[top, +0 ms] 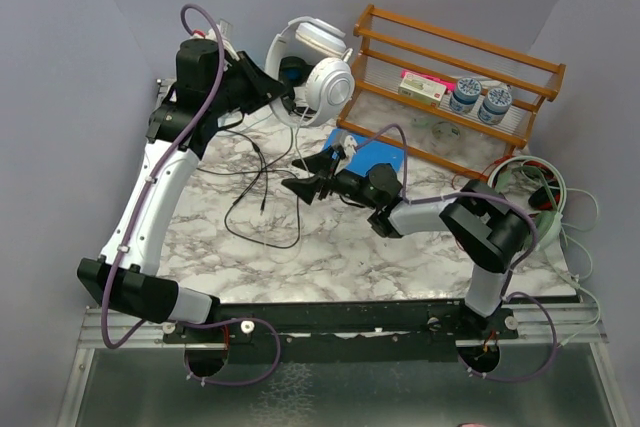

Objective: Wrap the headphones
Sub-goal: Wrap the headphones cable around the headphones.

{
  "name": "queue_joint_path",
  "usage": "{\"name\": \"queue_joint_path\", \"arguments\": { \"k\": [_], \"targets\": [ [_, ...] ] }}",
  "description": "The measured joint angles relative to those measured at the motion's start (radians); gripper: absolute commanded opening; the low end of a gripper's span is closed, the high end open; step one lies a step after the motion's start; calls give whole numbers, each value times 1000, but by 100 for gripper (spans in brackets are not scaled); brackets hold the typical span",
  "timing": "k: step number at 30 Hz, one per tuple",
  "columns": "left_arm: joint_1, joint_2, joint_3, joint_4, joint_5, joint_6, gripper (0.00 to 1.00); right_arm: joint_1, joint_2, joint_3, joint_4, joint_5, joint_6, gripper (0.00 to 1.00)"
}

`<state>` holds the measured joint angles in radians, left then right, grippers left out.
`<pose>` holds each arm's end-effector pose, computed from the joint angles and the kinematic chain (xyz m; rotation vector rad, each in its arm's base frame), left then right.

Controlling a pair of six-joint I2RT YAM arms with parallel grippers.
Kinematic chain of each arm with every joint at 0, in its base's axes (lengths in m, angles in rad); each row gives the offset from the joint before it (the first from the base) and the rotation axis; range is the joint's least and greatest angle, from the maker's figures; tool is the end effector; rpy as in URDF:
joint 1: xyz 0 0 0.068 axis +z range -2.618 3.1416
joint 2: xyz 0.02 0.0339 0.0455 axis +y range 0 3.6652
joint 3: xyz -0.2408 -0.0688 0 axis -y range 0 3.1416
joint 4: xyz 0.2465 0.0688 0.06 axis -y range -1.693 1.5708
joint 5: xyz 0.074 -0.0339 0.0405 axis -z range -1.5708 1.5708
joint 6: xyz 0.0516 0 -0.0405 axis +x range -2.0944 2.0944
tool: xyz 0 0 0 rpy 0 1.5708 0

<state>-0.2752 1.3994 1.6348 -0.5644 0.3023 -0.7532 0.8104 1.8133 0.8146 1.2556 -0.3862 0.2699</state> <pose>0.3050 -0.1021 0.4268 -0.2613 1.9914 -0.9672 0.2475 0.2884 0.2034 -0.7086 1.2418 1.1565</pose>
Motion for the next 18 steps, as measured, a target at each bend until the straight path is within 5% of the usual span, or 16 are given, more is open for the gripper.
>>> {"name": "queue_joint_path", "arguments": {
  "k": [3,5,18],
  "targets": [
    [0,0,18,0,0,-6,0,0,32,12,32,-11,12,25],
    [0,0,34,0,0,-8,0,0,45,13,43,-16,27,17],
    [0,3,110,-51,-60,74,0,-188,35,-230,194,-35,226,4]
  ]
}}
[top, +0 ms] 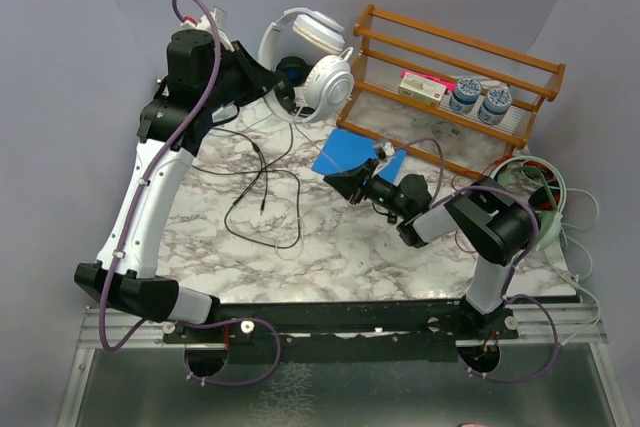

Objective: Wrap the headphones
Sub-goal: Wrap the headphones cable around the headphones.

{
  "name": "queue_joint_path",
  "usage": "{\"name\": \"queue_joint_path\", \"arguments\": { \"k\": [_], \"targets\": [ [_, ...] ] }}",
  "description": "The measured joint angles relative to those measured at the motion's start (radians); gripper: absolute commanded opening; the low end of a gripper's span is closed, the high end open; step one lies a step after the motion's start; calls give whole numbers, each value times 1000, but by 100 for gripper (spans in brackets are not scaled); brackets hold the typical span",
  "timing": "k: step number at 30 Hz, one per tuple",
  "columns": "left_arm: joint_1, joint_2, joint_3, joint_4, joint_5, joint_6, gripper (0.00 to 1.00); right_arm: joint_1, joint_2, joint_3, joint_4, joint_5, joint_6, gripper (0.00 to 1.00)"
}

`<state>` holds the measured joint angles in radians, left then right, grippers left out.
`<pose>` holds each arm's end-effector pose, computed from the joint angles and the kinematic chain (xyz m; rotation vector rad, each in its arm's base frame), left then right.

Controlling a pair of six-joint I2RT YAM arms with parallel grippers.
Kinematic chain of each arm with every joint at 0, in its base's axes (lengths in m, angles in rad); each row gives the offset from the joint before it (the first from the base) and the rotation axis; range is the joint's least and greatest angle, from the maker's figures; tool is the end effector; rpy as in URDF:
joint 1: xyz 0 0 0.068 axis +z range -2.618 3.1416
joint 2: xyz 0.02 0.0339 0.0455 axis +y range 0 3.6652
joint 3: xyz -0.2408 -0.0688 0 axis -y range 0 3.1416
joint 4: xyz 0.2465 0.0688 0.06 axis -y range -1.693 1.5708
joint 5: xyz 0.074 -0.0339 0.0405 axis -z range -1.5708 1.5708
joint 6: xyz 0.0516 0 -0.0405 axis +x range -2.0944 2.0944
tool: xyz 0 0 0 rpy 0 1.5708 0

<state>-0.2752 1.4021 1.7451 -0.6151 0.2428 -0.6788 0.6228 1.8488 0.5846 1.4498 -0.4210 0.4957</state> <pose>0.2960 -0.0965 0.4569 -0.2108 1.9180 -0.8779 0.2612 0.2135 0.1505 -0.4703 1.4405 1.2041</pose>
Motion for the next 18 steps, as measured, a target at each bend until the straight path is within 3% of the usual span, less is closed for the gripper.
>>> {"name": "queue_joint_path", "arguments": {
  "k": [10,18],
  "targets": [
    [0,21,35,-27,-14,64,0,-15,-80,-23,-104,25,5,1],
    [-2,8,-30,-29,143,159,0,-139,-165,106,-337,64,5,1]
  ]
}}
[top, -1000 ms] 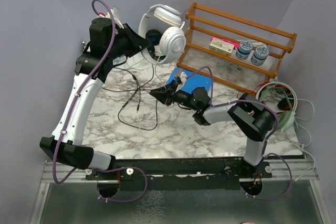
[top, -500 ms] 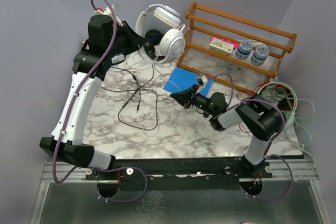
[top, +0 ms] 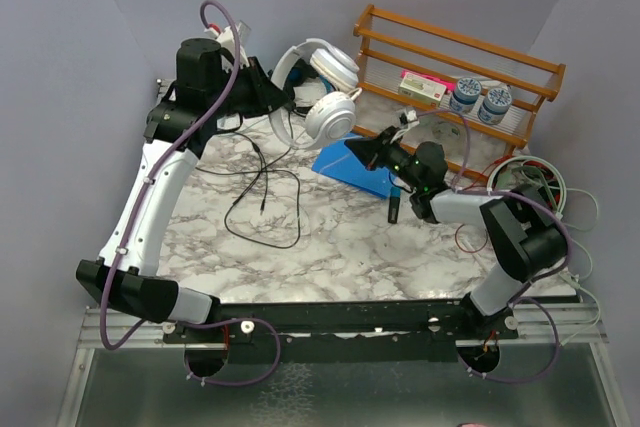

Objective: Wrap the headphones
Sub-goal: Wrap the headphones cable around the headphones.

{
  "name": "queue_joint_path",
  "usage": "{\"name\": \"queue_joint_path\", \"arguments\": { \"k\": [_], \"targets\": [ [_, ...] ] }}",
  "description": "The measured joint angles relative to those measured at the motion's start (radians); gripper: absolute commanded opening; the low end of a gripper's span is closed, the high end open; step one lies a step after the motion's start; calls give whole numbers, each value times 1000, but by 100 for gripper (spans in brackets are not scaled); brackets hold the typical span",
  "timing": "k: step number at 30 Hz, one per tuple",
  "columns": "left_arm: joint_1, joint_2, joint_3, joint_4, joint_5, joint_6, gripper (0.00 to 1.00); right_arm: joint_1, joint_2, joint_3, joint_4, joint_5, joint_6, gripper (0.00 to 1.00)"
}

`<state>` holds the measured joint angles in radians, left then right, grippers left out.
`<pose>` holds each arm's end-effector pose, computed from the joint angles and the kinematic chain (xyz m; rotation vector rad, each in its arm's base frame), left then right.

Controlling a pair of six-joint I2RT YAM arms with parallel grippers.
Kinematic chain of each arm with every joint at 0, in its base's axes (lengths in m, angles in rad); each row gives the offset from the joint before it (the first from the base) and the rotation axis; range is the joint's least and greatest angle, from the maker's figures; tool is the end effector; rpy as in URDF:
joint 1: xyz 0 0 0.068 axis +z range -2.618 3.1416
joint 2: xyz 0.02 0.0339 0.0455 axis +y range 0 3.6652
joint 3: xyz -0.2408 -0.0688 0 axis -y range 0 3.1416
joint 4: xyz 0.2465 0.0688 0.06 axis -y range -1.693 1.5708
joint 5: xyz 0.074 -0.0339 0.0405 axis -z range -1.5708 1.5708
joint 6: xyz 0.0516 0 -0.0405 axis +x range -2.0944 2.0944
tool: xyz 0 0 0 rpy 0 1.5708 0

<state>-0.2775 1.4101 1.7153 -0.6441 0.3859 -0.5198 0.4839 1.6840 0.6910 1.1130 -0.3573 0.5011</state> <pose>0.2961 -0.1045 0.4420 0.0324 1.9888 -0.8961 0.3046 0.1805 0.1937 -0.2961 1.5204 1.0509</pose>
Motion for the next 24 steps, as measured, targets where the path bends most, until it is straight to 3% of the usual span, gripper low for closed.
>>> {"name": "queue_joint_path", "arguments": {
  "k": [7,13,24],
  "targets": [
    [-21,-33,-132,-10,-8,147,0,-100,-116,80,-202,4,8,1],
    [-139,-61,-260,59,-116,294,0,-139,-162,208,-387,-69,-10,0],
    [-208,-242,-527,342,-216,647,0,-139,-189,401,-811,-223,-75,1]
  ]
}}
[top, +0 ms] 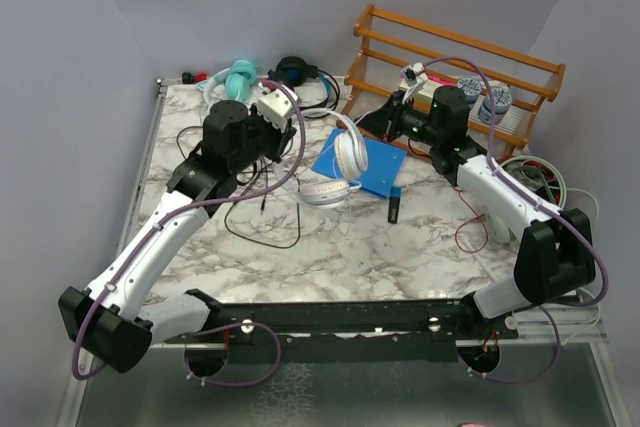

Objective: Wrap the headphones
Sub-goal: Wrap the headphones cable around the headphones.

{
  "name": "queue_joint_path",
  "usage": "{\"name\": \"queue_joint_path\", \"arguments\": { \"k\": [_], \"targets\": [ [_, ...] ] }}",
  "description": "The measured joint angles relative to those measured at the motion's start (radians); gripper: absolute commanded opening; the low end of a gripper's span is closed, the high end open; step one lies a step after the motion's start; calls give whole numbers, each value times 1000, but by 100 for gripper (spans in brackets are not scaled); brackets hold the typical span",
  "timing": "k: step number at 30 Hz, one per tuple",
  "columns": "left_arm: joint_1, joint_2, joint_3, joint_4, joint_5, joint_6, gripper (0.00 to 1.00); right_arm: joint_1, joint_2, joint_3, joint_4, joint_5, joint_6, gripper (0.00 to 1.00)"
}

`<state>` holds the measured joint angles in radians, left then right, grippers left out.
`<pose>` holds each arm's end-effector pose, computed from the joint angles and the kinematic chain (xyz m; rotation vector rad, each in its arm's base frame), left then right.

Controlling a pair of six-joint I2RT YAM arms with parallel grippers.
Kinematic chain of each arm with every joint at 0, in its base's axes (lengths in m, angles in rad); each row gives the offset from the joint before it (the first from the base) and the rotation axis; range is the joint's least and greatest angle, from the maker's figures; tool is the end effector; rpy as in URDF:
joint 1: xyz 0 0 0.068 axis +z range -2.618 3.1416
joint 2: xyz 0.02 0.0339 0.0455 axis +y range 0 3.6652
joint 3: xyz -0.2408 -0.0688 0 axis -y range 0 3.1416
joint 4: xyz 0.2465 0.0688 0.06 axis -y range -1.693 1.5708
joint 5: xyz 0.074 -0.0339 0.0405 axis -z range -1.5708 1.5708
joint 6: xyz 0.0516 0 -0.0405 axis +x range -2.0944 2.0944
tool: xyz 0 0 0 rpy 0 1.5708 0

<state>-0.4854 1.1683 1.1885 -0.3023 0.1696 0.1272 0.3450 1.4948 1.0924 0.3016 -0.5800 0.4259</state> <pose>0.2532 -0.1434 0.3653 0.6757 1.7418 -0.4055 0.3373 0.1513 0.3005 -0.3912 1.7247 1.0525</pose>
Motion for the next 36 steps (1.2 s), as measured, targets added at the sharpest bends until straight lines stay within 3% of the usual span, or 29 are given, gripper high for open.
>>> {"name": "queue_joint_path", "arguments": {
  "k": [6,10,15,23,28,36],
  "targets": [
    [-28,-37,-37,51,-44,266,0,-6,-22,48,-138,-107,-26,1],
    [-37,-60,-119,77,0,512,0,-4,-42,55,-209,-203,-35,2],
    [-55,-79,-164,98,20,685,0,-1,-51,55,-270,-303,-30,4],
    [-54,-44,-148,120,-20,729,0,-3,-81,31,-202,-465,76,12],
    [-46,-29,-148,95,-98,728,0,-13,-83,-35,-35,-543,220,15],
    [-45,10,-138,88,-126,592,0,74,-80,-77,143,-561,375,17]
  ]
}}
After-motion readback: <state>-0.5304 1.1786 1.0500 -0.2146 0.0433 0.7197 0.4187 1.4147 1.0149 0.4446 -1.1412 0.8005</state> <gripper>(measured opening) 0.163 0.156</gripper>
